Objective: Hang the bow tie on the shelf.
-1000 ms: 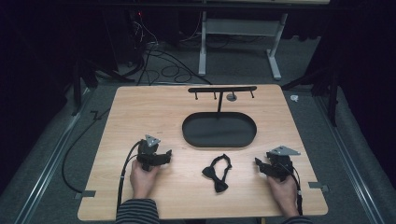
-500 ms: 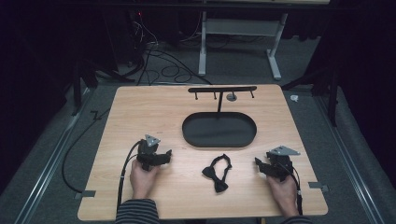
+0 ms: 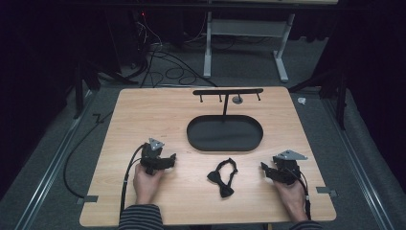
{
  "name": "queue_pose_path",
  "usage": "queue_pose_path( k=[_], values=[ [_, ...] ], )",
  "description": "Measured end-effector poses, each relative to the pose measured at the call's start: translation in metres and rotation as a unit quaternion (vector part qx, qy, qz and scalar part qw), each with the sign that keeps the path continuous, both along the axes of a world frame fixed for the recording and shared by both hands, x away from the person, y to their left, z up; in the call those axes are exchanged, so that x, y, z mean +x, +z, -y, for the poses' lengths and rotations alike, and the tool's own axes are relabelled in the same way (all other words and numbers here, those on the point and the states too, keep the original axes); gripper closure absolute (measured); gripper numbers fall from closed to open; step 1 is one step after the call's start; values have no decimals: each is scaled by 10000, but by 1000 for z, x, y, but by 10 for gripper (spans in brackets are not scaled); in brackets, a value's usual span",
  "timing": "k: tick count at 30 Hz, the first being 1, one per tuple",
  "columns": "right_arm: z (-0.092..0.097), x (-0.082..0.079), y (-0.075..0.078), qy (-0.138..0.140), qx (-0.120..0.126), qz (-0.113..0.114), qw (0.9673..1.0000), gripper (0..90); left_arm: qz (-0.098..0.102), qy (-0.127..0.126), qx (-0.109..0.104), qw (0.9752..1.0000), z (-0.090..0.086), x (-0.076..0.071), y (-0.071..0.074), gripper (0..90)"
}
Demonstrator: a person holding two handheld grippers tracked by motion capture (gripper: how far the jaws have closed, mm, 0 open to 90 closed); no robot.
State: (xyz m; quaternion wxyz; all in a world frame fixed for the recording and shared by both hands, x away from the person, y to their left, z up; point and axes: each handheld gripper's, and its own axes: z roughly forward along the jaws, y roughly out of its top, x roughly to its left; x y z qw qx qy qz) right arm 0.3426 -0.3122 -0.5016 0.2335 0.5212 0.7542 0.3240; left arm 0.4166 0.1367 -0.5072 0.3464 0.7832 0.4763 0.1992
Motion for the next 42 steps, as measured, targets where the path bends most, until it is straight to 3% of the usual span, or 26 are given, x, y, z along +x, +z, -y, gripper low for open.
queue_pose_path(
  k=[2,5,12,20,32,42],
  values=[
    [0,0,0,10,19,-16,10000,440,2,-3,2,10000,0,0,0,208],
    [1,0,1,101,288,-33,9995,470,0,1,1,10000,0,0,0,208],
    [-14,-6,10,277,462,120,9985,501,1,-1,1,10000,0,0,0,208],
    [-37,-5,18,703,504,53,9962,557,1,-3,2,10000,0,0,0,208],
    [-66,1,17,1097,633,-154,9918,571,-1,-3,0,10000,0,0,0,208],
    [-79,9,12,1137,761,-271,9902,575,4,1,8,10000,0,0,0,205]
  ],
)
